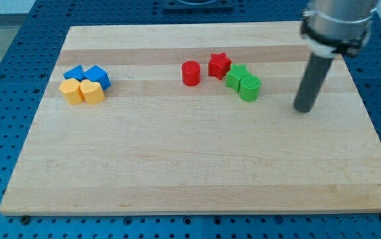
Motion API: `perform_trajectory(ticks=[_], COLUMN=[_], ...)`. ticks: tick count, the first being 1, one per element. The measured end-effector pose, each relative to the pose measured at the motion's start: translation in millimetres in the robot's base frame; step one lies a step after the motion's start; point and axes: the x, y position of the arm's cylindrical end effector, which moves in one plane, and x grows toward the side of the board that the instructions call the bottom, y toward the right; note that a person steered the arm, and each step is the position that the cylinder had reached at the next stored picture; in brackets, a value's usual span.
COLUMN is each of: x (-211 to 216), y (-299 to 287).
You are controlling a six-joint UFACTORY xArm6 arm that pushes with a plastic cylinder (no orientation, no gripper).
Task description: Move your arm below the green circle
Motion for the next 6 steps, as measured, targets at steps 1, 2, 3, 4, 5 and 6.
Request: perform_trajectory(ticks=[1, 2, 3, 4, 5, 6], x=[-30, -32, -32, -32, -20, 9], y=[1, -56, -103, -117, -109, -109])
